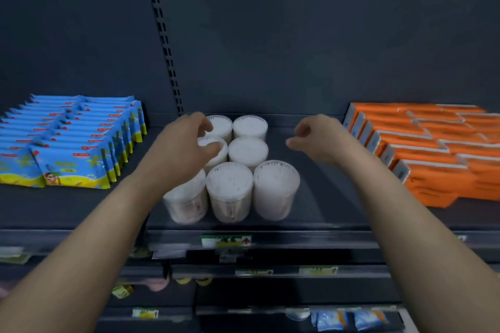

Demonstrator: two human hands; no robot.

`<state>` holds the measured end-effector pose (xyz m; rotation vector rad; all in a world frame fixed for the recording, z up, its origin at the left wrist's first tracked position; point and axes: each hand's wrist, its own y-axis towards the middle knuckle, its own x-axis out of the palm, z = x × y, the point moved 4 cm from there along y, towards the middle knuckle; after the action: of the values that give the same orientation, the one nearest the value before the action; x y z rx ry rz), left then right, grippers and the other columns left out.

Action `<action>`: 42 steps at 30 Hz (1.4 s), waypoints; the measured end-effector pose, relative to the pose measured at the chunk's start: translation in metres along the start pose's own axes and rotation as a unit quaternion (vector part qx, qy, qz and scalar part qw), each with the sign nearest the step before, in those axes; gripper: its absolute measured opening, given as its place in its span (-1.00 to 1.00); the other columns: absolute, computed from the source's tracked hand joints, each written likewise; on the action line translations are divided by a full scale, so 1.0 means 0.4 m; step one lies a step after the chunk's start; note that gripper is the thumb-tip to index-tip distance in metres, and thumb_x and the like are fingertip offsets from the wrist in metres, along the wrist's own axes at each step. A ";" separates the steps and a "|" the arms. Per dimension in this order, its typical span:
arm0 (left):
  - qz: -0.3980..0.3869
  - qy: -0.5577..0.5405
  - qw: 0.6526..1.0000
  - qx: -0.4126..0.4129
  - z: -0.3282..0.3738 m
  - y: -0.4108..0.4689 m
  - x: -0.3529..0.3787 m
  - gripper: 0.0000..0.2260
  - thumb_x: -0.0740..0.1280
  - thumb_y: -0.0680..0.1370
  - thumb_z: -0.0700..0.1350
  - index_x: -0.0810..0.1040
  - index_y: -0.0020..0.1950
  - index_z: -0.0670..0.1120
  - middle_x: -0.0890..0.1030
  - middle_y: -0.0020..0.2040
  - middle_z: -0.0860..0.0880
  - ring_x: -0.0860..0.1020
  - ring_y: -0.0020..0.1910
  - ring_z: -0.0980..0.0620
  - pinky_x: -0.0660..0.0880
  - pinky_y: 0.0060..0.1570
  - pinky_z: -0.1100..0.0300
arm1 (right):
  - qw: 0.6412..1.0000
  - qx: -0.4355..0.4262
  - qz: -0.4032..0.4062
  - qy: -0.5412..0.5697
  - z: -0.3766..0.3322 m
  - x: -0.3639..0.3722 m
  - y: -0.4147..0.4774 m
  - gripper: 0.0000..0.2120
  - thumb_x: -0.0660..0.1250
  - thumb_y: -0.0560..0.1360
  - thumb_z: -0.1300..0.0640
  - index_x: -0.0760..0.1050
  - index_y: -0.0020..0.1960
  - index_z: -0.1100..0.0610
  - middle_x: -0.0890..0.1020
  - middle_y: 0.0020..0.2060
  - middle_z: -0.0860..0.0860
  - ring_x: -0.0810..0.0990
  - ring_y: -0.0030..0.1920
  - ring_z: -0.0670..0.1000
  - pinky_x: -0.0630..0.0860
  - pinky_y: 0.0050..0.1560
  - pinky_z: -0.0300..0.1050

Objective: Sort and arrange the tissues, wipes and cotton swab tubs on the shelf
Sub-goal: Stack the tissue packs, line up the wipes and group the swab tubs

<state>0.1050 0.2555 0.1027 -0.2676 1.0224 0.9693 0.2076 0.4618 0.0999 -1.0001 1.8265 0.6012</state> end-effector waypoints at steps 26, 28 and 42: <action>-0.158 0.052 0.970 0.178 0.228 0.257 0.297 -0.77 0.33 0.51 -0.05 0.51 0.15 -0.04 0.52 0.08 0.05 0.49 0.08 0.09 0.40 0.09 0.24 | 0.972 0.196 -0.017 -0.127 0.349 0.120 0.319 -0.55 0.22 0.54 -0.05 0.38 0.32 0.20 0.50 0.28 0.16 0.44 0.29 0.24 0.34 0.25 0.03; -0.142 0.057 0.975 0.160 0.224 0.253 0.296 -0.78 0.34 0.51 -0.06 0.52 0.14 -0.03 0.54 0.08 0.06 0.49 0.07 0.10 0.39 0.06 0.28 | 0.972 0.205 -0.031 -0.112 0.360 0.127 0.338 -0.38 0.29 0.48 -0.12 0.29 0.39 0.23 0.43 0.32 0.19 0.39 0.31 0.26 0.34 0.26 0.07; 0.012 0.032 0.998 0.047 0.098 0.111 0.088 -0.86 0.38 0.46 -0.22 0.58 0.01 -0.13 0.59 -0.04 -0.01 0.54 -0.06 0.07 0.34 -0.10 0.49 | 0.983 -0.130 0.086 0.102 0.004 -0.057 0.295 -0.82 0.29 0.47 0.20 0.43 0.04 0.24 0.54 0.00 0.14 0.52 -0.09 0.14 0.40 -0.18 -0.06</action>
<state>0.0995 0.3239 0.1050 -0.2104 1.1290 0.9371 0.1149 0.5363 0.1177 -1.1155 2.0678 0.8879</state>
